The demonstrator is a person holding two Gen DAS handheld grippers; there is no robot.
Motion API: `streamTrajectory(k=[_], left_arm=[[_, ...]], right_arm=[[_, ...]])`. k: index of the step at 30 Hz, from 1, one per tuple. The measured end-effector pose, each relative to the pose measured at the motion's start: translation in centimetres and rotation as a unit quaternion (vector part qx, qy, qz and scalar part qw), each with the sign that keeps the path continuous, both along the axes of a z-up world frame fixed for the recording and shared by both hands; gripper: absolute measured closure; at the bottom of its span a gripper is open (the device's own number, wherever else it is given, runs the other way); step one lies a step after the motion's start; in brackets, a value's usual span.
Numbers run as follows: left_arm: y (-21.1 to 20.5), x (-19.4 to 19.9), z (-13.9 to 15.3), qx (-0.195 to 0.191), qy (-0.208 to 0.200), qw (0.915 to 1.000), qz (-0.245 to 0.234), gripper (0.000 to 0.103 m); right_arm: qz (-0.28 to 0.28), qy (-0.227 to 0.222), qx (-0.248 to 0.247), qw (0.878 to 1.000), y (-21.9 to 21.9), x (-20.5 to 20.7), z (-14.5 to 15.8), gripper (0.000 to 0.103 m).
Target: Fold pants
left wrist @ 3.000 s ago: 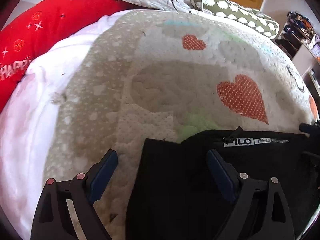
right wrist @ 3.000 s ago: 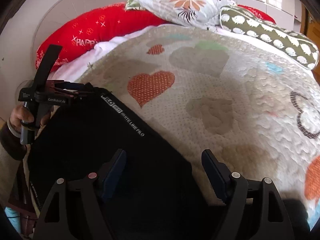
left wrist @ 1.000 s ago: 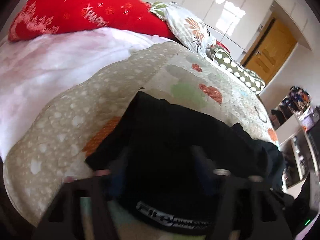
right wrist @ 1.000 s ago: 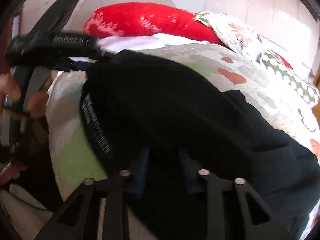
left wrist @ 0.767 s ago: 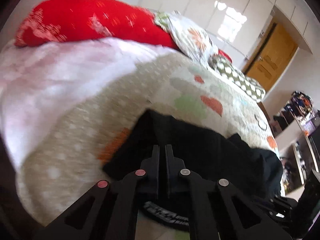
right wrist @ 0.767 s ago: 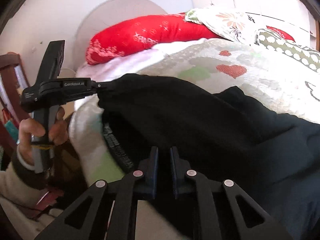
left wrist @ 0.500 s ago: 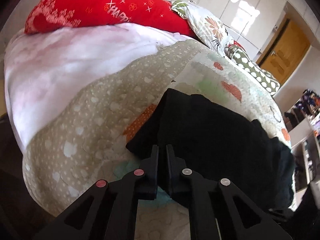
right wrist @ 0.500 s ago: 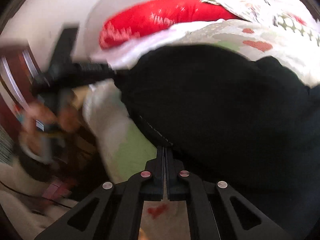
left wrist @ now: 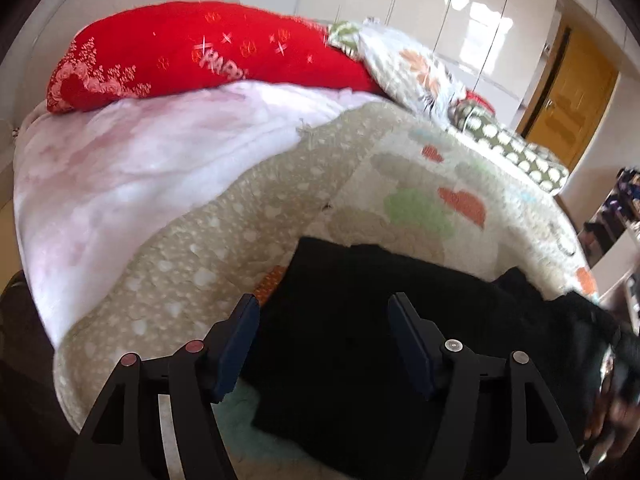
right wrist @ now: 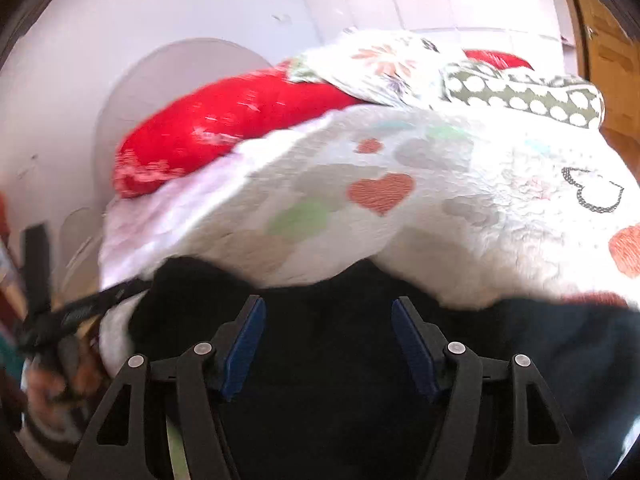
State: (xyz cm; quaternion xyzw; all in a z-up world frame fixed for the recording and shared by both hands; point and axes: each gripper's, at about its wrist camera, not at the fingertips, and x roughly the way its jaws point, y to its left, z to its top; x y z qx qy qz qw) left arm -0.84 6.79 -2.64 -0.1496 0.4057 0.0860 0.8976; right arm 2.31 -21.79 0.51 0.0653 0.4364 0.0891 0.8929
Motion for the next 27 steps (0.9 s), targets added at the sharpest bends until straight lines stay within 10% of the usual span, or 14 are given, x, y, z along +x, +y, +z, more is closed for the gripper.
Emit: streamTrajectory(k=[3,5,15,18,22,27], left_arm=[[-0.6,1.5,-1.5,0.015,0.033,0.9993,0.002,0.037],[-0.9,1.9,-2.4,0.019,0.047,0.9987,0.001,0.037],[-0.6,1.5,-3.3,0.029,0.036,0.9989,0.011,0.026],[-0.4,1.2,-2.6,0.027,0.036,0.9989,0.016,0.028],[-1.1,-0.4,-0.3,0.007,-0.005,0.9999,0.013,0.028],[-3.7,-2.0,0.8,-0.028,-0.029,0.9975,-0.058,0.026]], right_arm=[[0.008,0.029,-0.03,0.999,-0.2,3.8,-2.8,0.038],[0.03,0.064,-0.038,0.997,0.2,5.4,-5.0,0.08],[-0.001,0.079,-0.047,0.996,-1.3,7.4,-7.2,0.103],[-0.026,0.06,-0.011,0.998,-2.2,6.0,-5.7,0.095],[-0.063,0.025,0.037,0.997,-4.3,-1.2,-1.7,0.031],[-0.113,0.008,0.044,0.993,-6.8,-10.7,1.3,0.031]])
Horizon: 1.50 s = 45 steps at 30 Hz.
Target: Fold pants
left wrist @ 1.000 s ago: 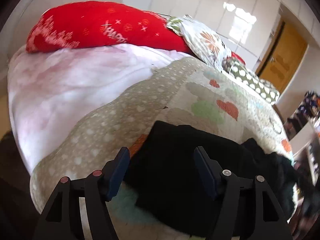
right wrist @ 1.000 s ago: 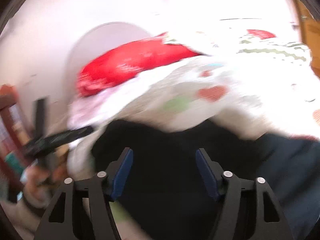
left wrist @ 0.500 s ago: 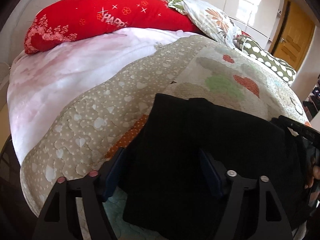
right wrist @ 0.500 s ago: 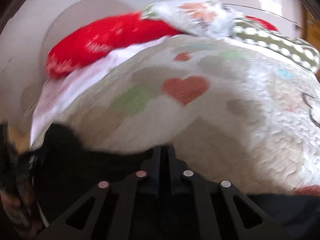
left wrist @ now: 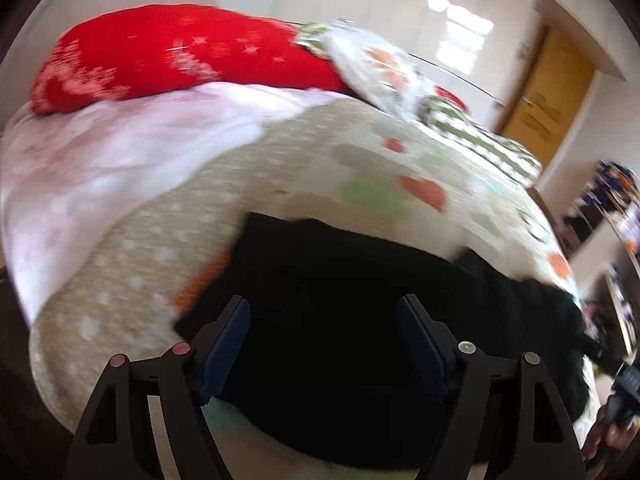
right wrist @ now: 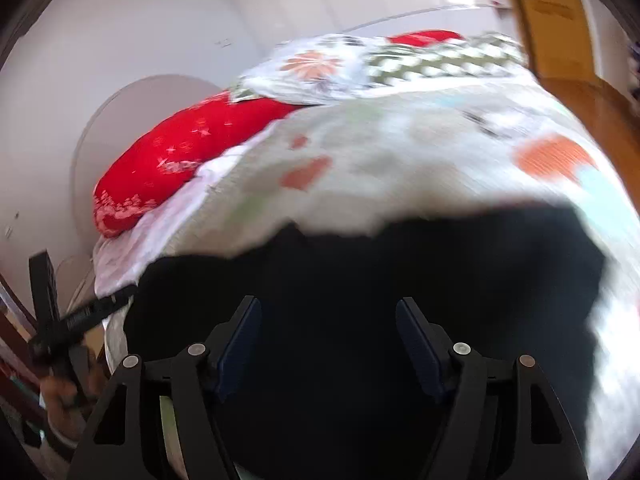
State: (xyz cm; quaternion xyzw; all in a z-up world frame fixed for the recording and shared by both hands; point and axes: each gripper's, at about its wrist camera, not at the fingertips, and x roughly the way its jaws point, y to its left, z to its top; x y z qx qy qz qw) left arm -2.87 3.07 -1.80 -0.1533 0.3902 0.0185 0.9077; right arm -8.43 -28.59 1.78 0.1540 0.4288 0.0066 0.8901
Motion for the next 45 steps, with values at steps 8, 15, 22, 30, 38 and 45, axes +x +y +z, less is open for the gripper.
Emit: streamTrajectory(k=[8,15,22,30,38,45], left_arm=[[-2.9,-0.9,-1.0,-0.017,0.03,0.9971,-0.069,0.025],[1.7,-2.2,1.0,-0.012,0.014,0.9998,0.004,0.025],[6.1,-2.9,0.5,-0.032,0.022,0.9953,0.088,0.025],[6.9,-2.8,0.3,-0.049,0.023,0.9955,0.078,0.024],[7.1,-1.3,-1.4,-0.069,0.041,0.9951,0.058,0.019],[3.6,-0.4,-2.3,0.018,0.07,0.9971,0.023,0.068]], right_arm=[[-0.105,-0.009,0.102,0.989,-7.2,-5.3,-2.7,0.032],[-0.058,-0.022,0.101,0.993,-5.8,-2.3,-2.3,0.1],[-0.003,-0.039,0.089,0.995,-1.2,-7.5,0.8,0.097],[-0.051,0.013,0.129,0.99,-3.6,-9.7,-2.6,0.052],[-0.025,0.014,0.126,0.992,-3.2,-10.3,-1.8,0.044],[-0.028,0.013,0.133,0.991,-3.3,-9.6,-2.4,0.044]])
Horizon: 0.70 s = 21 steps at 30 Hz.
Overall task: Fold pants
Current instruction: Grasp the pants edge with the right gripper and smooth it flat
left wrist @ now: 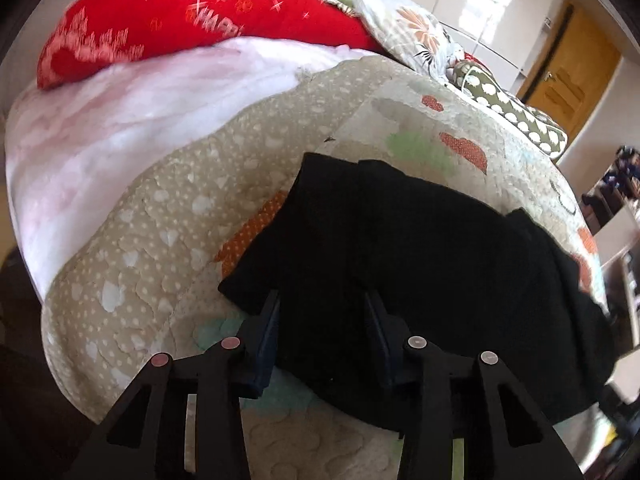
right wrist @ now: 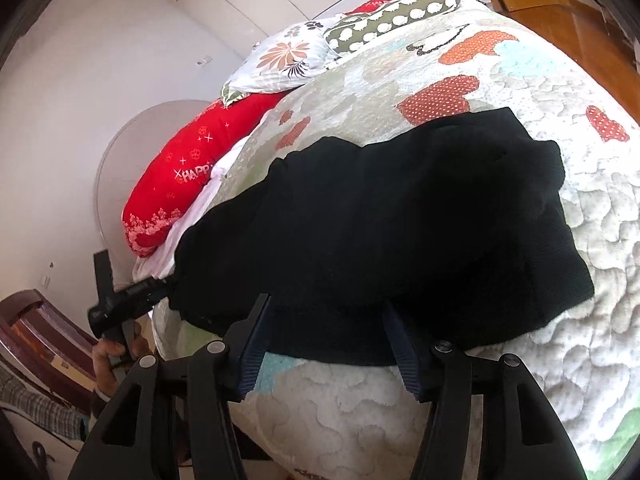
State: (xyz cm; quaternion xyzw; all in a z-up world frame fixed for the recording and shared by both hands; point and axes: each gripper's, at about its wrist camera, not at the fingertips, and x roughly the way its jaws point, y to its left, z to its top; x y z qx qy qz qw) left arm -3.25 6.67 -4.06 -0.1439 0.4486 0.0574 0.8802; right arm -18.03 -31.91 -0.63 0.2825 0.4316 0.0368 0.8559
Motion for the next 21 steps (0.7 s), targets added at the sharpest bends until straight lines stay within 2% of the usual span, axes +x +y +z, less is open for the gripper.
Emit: streamTrajectory(k=[3,4,6,8,11,15,18,21], left_arm=[[-0.7,0.0,0.9,0.02,-0.015,0.9997,-0.01,0.084],[-0.6,0.1,1.2,0.02,-0.02,0.9995,-0.012,0.101],[0.4,0.2,2.5,0.022,-0.042,0.9989,-0.003,0.101],[1.7,0.1,3.2,-0.009,-0.052,0.9986,0.0,0.101],[2.6,-0.2,2.8,-0.02,-0.051,0.9985,0.006,0.101],[3.0,-0.3,2.4,-0.023,-0.049,0.9985,0.005,0.101],[4.1,-0.2,3.0,-0.047,-0.06,0.997,0.012,0.101],[5.1,-0.4,3.2,-0.042,-0.068,0.9963,0.033,0.101]], right_arm=[[-0.009,-0.002,0.006,1.0,-0.3,0.8,-0.5,0.045],[-0.006,-0.004,-0.001,1.0,-0.2,1.2,-0.5,0.048],[0.002,0.0,-0.014,1.0,0.2,2.0,-0.4,0.051],[0.01,-0.009,-0.001,1.0,0.6,2.1,0.1,0.055],[0.021,-0.019,-0.002,1.0,1.4,1.9,0.9,0.052],[0.044,0.006,-0.01,0.999,2.6,1.6,0.9,0.052],[0.083,0.004,-0.048,0.995,4.5,1.1,1.6,0.052],[0.113,-0.005,-0.058,0.992,6.2,1.4,1.9,0.051]])
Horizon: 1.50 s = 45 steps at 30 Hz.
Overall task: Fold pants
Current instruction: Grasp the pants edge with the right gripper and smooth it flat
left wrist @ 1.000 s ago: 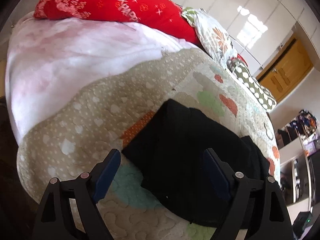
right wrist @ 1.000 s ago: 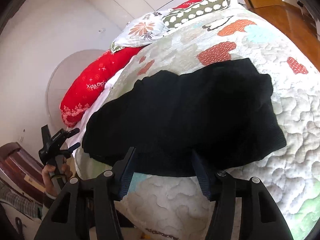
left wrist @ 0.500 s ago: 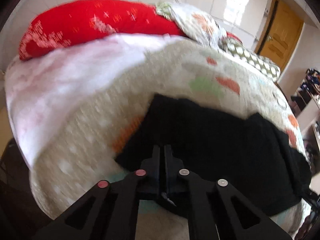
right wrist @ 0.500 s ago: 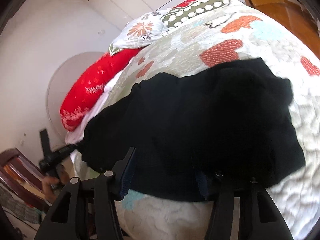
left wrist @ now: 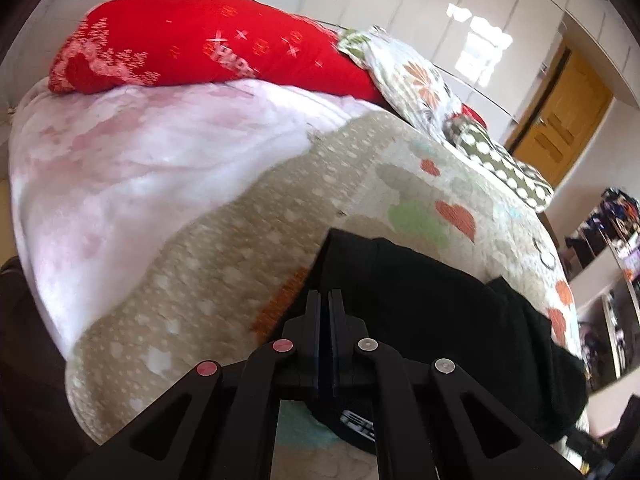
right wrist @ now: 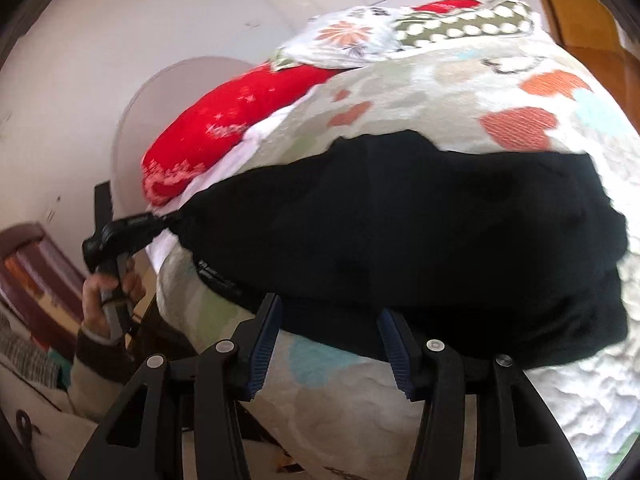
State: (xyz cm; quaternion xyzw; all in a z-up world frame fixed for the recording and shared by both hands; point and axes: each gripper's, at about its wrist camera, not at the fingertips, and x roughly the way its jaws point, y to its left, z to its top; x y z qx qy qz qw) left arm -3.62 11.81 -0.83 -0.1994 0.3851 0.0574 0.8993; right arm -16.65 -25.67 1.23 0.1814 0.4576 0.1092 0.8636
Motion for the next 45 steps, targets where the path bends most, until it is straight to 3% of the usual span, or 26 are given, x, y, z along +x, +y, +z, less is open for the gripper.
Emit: streamTrajectory(k=[5,10,12,14,16,18,22,26,27,30,32,34,37,38,39,40,41,45], left_arm=[[1.2,0.2,-0.9,-0.005,0.022,0.9996,0.017,0.101],[-0.6,0.2,-1.2,0.032,0.036,0.9988,0.007,0.098],[-0.6,0.1,-0.9,0.034,0.04,0.9984,0.017,0.092],[-0.3,-0.5,-0.2,0.04,0.035,0.998,0.035,0.07],[-0.2,-1.4,0.8,0.051,0.018,0.997,0.055,0.057],[-0.5,-2.2,1.9,0.064,0.0,0.9957,0.067,0.053],[-2.5,-2.9,3.0,0.073,-0.018,0.9964,0.04,0.046],[-4.1,-3.0,2.7,0.067,-0.006,0.9977,0.012,0.046],[-4.3,-3.0,2.6,0.066,-0.002,0.9977,0.01,0.046],[-4.7,-2.8,2.7,0.069,0.0,0.9976,0.005,0.046],[-5.0,-2.4,2.9,0.062,-0.005,0.998,-0.01,0.046],[-5.8,-2.1,2.6,0.057,-0.003,0.9979,-0.03,0.045],[-6.4,-1.8,2.2,0.061,0.007,0.9968,-0.051,0.045],[-6.2,-1.6,2.2,0.06,0.008,0.9967,-0.054,0.045],[-6.2,-1.6,2.2,0.058,0.009,0.9966,-0.058,0.044],[-6.1,-1.4,2.2,0.055,0.01,0.9967,-0.06,0.042],[-6.0,-1.3,2.1,0.049,0.009,0.9969,-0.061,0.041],[-6.1,-1.2,1.8,0.033,0.014,0.9972,-0.066,0.04]], right_arm=[[0.058,0.017,-0.022,0.998,2.8,0.0,-0.4,0.047],[0.0,0.048,-0.015,0.999,-0.5,-2.1,-0.6,0.047],[-0.032,0.053,-0.005,0.998,-2.6,-3.2,-0.1,0.047],[-0.063,0.038,-0.005,0.997,-4.6,-4.5,0.9,0.047],[-0.1,0.01,-0.006,0.995,-6.5,-5.1,2.2,0.046],[-0.14,-0.014,-0.035,0.989,-7.8,-4.9,3.0,0.046],[-0.177,-0.003,-0.095,0.98,-9.8,-1.9,1.8,0.049],[-0.158,0.01,-0.113,0.981,-10.2,0.4,0.0,0.088],[-0.152,0.004,-0.117,0.981,-10.1,0.4,0.3,0.092],[-0.164,-0.024,-0.148,0.975,-11.1,-0.2,2.7,0.097],[-0.184,-0.018,-0.205,0.961,-12.1,-0.1,3.4,0.097],[-0.184,0.0,-0.191,0.964,-12.9,0.2,2.5,0.096],[-0.188,0.026,-0.176,0.966,-12.6,0.3,1.4,0.09],[-0.184,0.01,-0.135,0.974,-12.3,-0.2,1.9,0.085],[-0.18,-0.005,-0.109,0.978,-12.1,-0.7,2.2,0.076],[-0.181,-0.018,-0.092,0.979,-12.0,-1.2,2.6,0.053],[-0.181,-0.026,-0.091,0.979,-11.6,-1.5,3.0,0.038],[-0.167,-0.005,-0.141,0.976,-10.4,0.2,2.0,0.039]])
